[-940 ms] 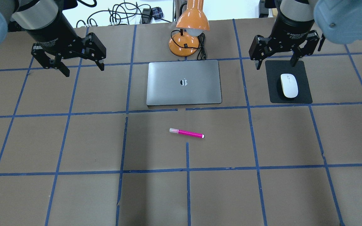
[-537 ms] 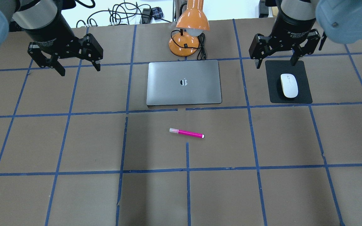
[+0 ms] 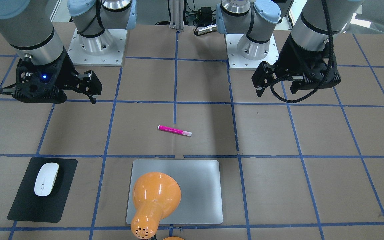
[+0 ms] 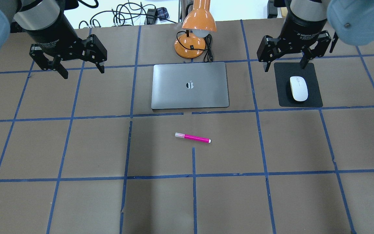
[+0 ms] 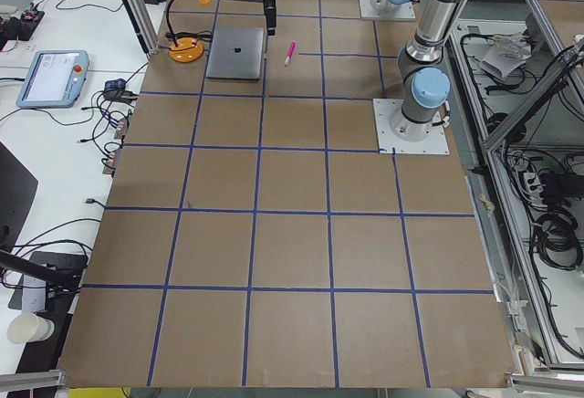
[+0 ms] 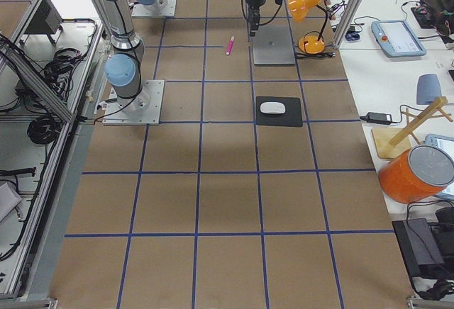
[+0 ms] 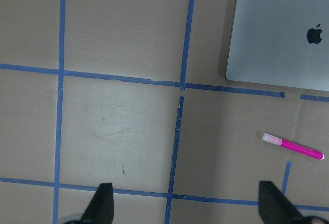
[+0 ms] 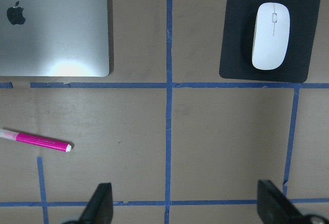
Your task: Place pen and mouse around notebook
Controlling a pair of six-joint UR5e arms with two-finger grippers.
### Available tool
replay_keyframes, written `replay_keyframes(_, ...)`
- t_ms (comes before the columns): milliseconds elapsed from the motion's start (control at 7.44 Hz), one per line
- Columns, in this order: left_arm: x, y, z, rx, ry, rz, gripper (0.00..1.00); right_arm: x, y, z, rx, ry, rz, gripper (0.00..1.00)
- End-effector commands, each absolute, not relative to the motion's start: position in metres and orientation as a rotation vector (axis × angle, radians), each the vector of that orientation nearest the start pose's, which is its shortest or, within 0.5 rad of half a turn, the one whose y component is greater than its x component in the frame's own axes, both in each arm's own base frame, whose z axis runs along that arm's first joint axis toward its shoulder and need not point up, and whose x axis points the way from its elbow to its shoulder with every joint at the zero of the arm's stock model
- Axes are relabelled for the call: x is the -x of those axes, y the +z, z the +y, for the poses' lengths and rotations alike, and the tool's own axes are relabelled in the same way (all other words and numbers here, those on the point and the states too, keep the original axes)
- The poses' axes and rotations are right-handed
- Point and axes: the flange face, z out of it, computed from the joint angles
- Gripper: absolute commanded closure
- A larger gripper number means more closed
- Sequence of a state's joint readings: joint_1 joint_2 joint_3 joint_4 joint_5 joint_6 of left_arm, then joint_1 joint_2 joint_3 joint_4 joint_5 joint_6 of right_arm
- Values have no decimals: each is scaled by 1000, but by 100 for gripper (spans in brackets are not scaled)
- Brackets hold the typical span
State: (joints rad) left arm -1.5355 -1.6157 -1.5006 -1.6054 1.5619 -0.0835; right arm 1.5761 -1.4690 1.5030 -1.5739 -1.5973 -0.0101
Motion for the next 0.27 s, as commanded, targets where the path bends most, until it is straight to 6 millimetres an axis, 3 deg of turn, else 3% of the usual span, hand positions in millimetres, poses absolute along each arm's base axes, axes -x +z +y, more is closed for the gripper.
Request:
replay_keyframes(0, 116, 500, -511, 181, 8, 3145, 0, -131, 471, -534, 28, 44, 3176, 0)
replay_keyframes(134, 116, 498, -512, 179, 12, 3146, 0, -131, 474, -533, 27, 32, 3176, 0)
